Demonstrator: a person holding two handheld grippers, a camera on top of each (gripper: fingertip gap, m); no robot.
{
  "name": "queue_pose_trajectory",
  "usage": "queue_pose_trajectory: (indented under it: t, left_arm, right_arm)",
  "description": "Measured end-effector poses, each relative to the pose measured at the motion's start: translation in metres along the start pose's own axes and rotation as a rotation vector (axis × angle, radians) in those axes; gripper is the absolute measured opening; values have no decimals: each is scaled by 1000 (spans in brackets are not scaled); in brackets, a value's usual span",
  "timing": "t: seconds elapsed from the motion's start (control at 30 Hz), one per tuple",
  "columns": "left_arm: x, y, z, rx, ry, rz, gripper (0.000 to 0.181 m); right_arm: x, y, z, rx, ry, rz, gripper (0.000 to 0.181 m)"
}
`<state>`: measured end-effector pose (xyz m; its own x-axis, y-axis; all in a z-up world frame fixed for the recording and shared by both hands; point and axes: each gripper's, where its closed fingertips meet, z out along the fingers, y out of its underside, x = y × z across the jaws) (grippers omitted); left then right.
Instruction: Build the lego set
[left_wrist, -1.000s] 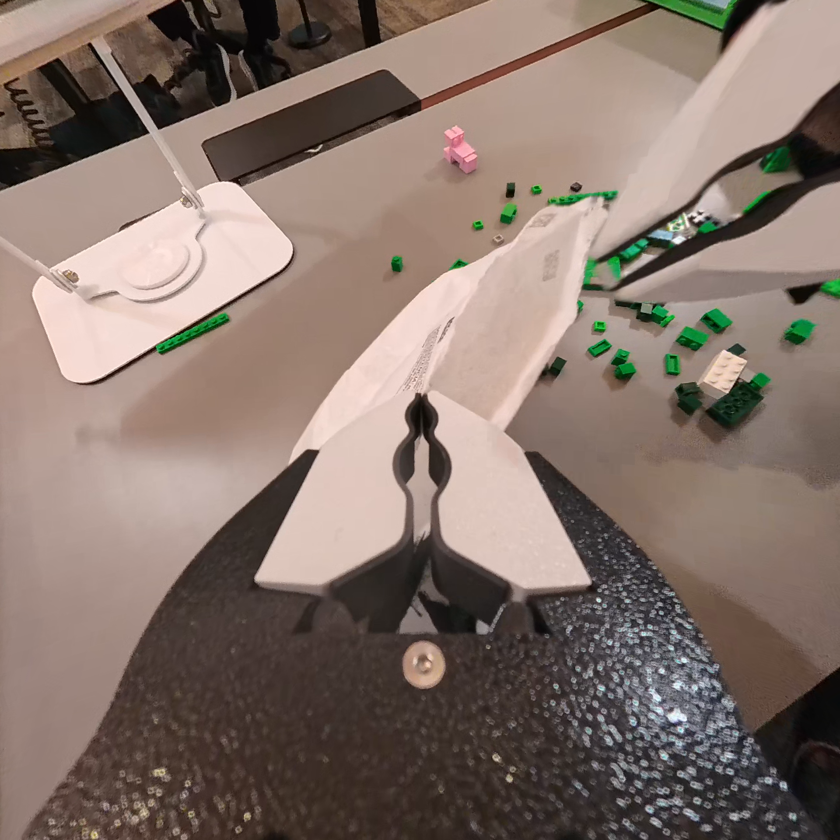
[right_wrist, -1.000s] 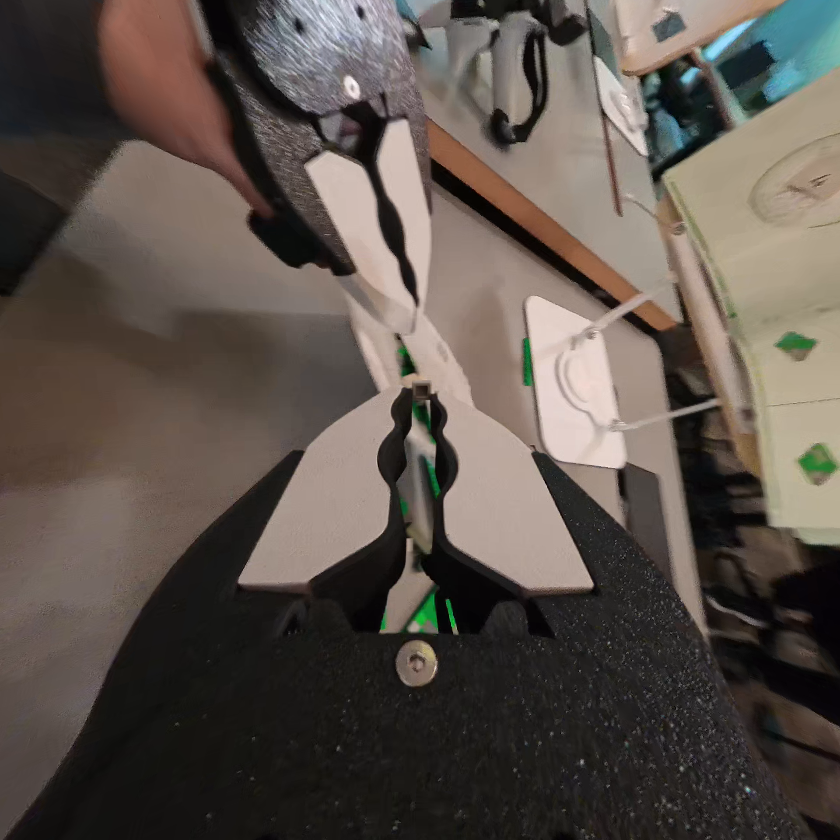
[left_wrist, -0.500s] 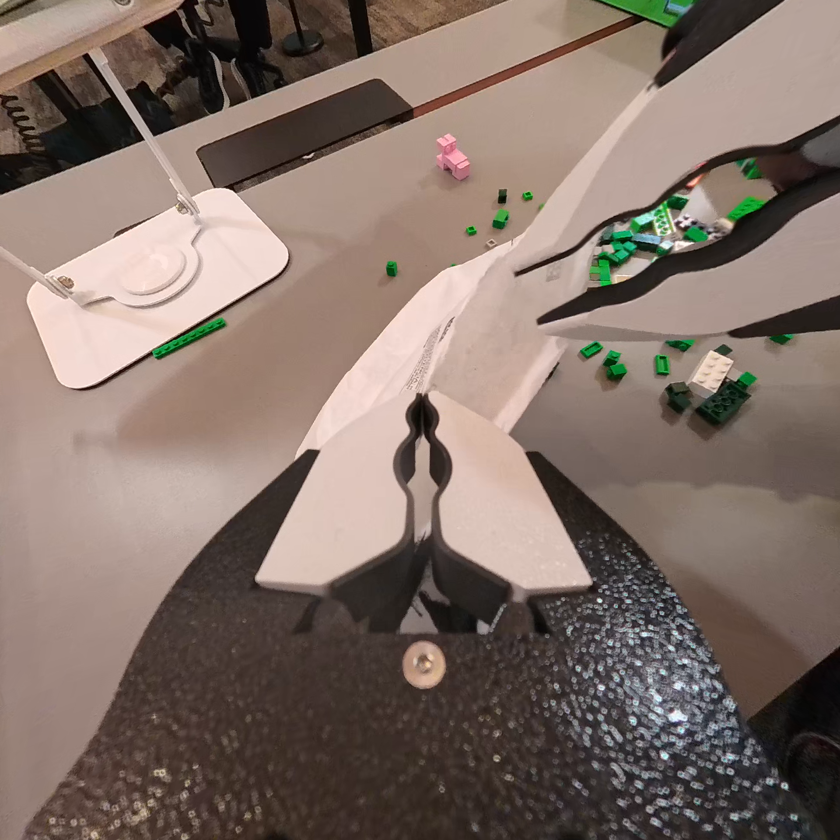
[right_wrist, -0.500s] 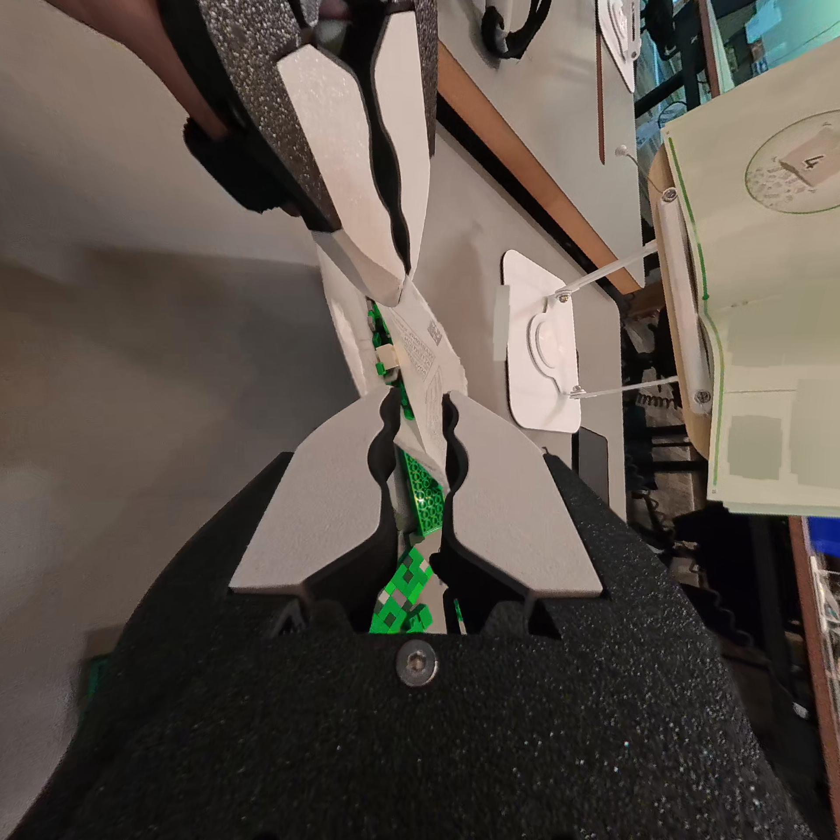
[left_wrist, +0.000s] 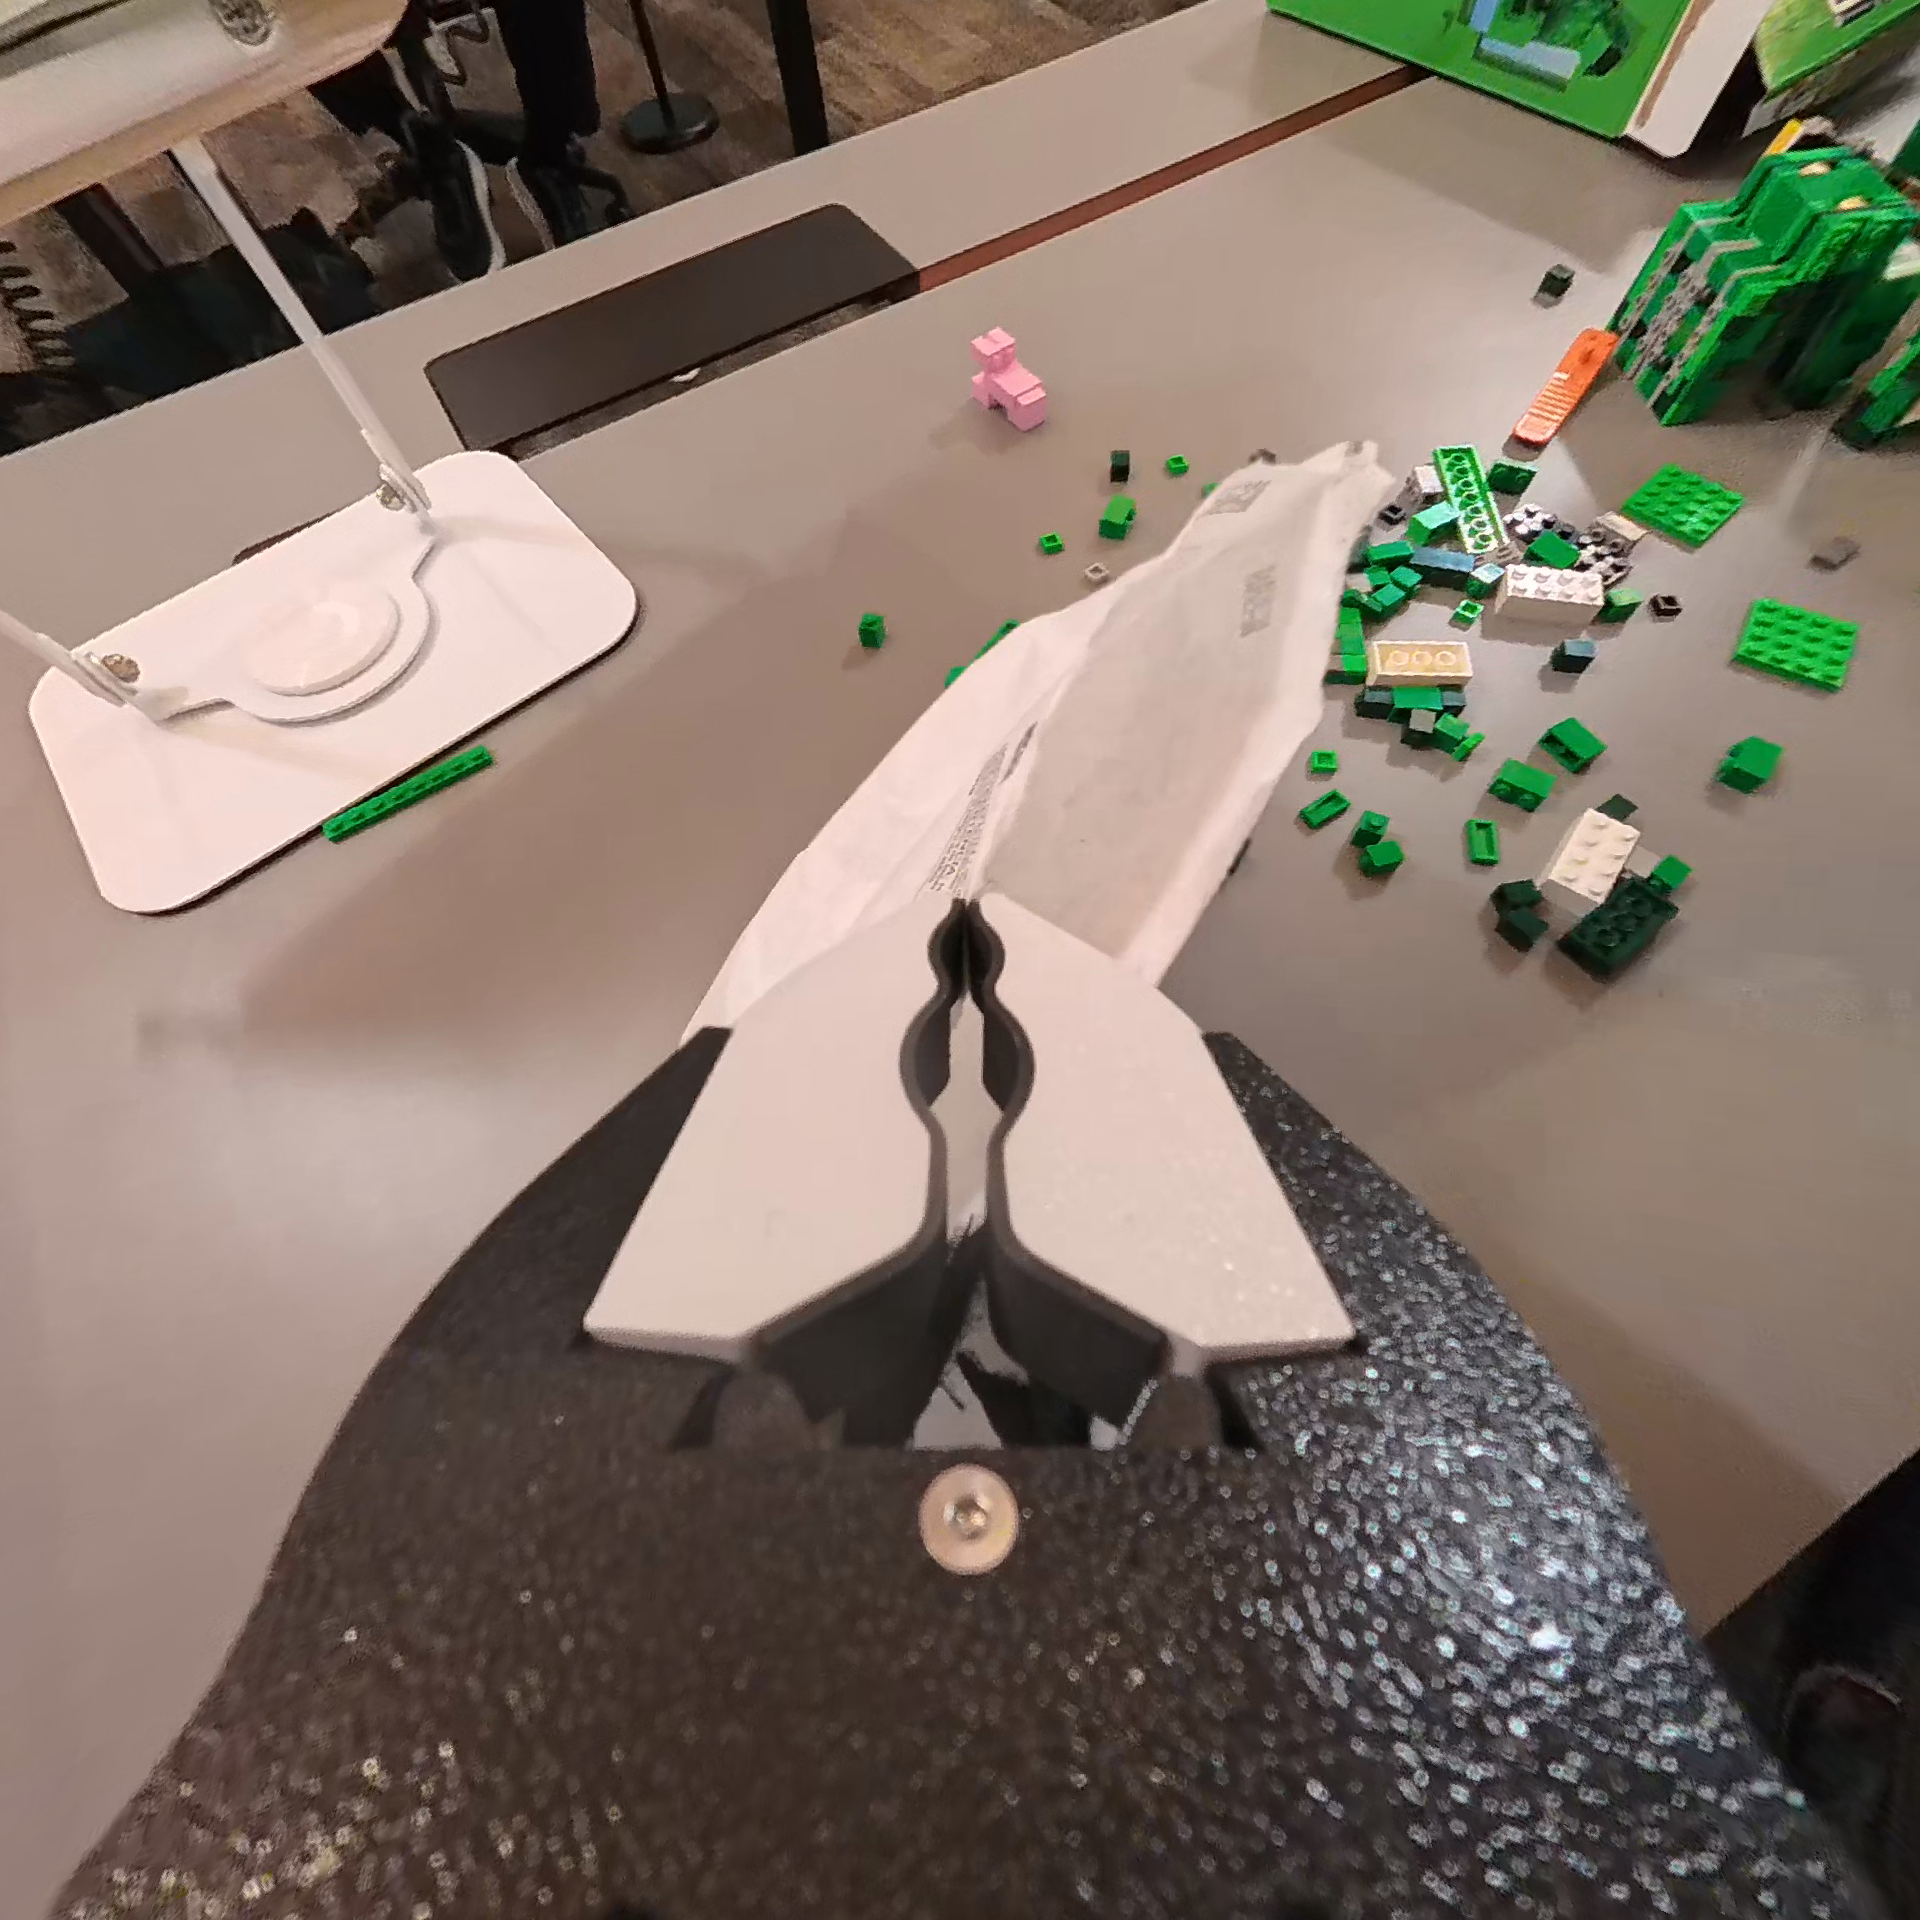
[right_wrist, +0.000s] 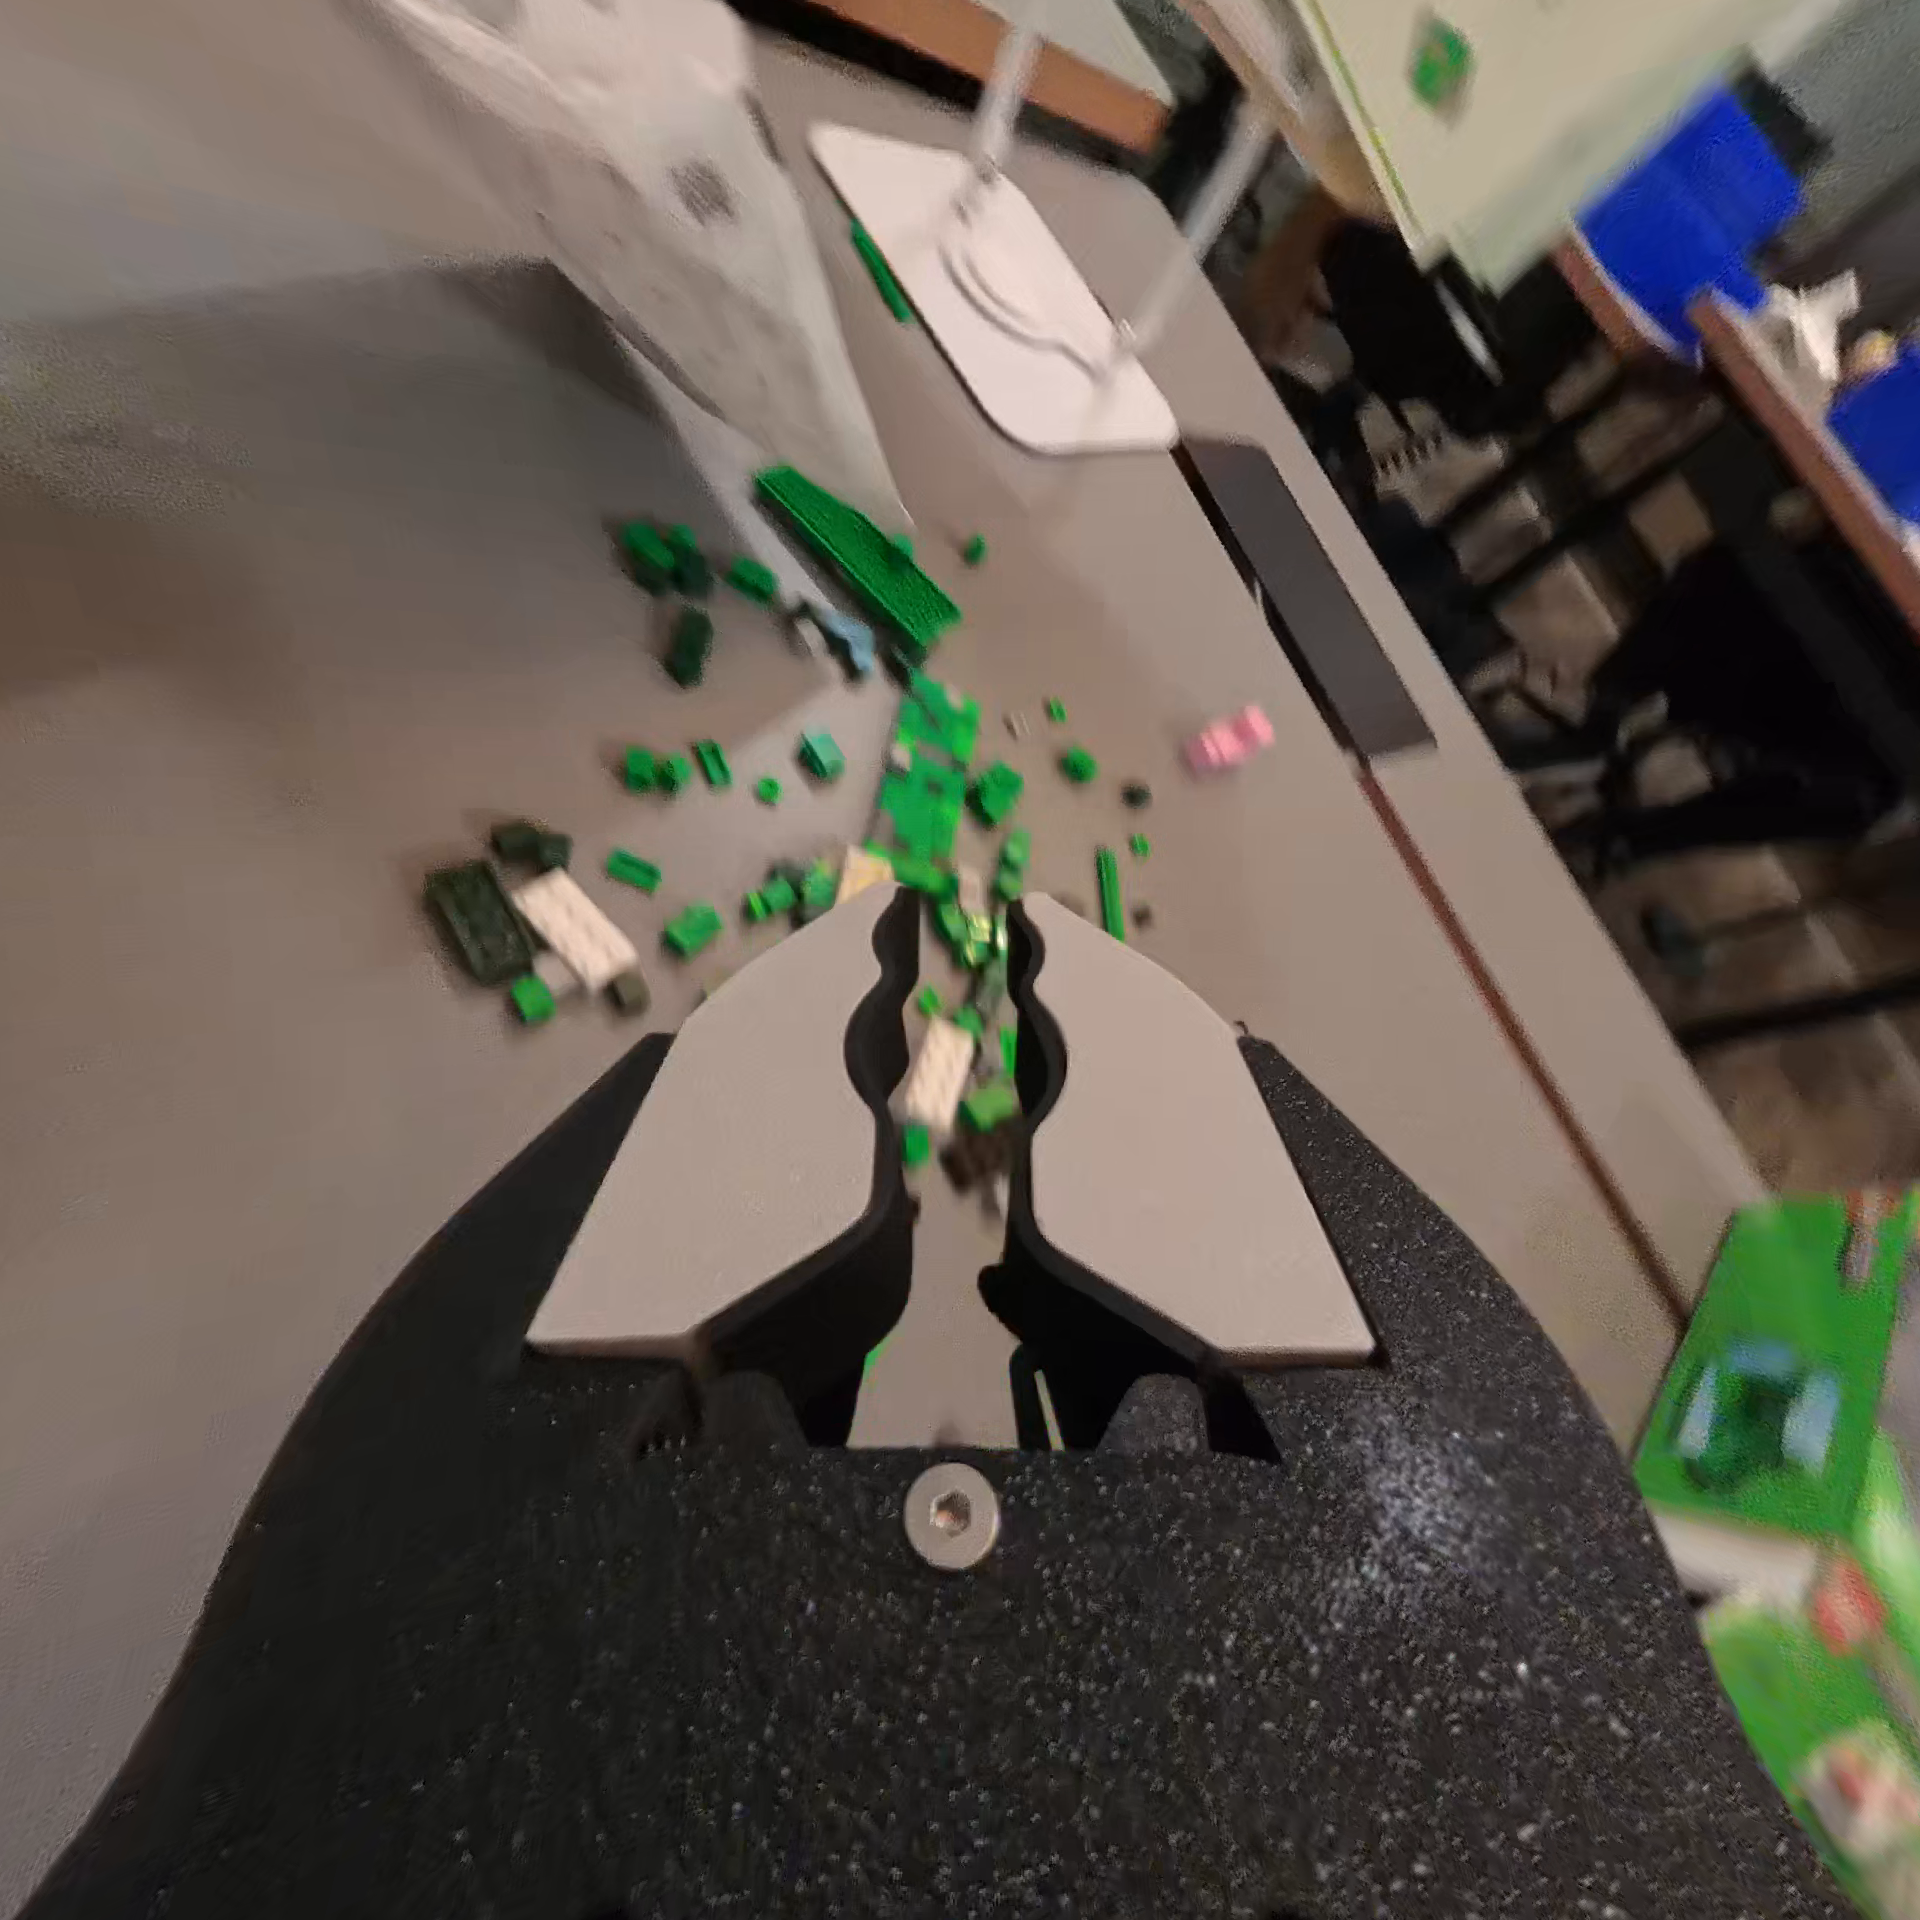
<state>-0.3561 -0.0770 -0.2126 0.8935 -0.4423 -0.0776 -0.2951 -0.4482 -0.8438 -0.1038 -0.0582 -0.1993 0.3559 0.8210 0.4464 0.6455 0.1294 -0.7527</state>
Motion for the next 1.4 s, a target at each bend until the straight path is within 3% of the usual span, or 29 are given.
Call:
queue_pose_trajectory:
  t: [0.03, 0.2, 0.37, 0.47, 0.63, 0.77, 0.97, 1.17, 1.4]
  left_arm:
    - [1, 0, 1, -3, 3, 2, 0]
    - [5, 0, 3, -4, 17, 3, 0]
    - [9, 0, 6, -9, 26, 14, 0]
    - [10, 1, 6, -14, 28, 17, 0]
    - [8, -1, 3, -4, 24, 16, 0]
    - [6, -1, 2, -4, 25, 10, 0]
    - [8, 2, 5, -17, 31, 15, 0]
    - [10, 2, 5, -24, 36, 22, 0]
    - [11, 3, 5, -28, 40, 28, 0]
  right_arm:
    - [8, 18, -12, -21, 33, 55, 16]
    - [24, 103, -53, -176, 148, 216, 17]
    - [16, 145, -57, -233, 104, 356, 19]
    - [6, 155, -40, -273, 26, 431, 27]
    - [3, 169, -22, -392, -37, 320, 23]
    - [0, 173, -19, -469, -112, 432, 24]
    - [1, 178, -19, -524, -137, 277, 27]
    - [0, 180, -21, -608, -315, 34, 23]
    - [-5, 180, -18, -757, -548, -74, 12]
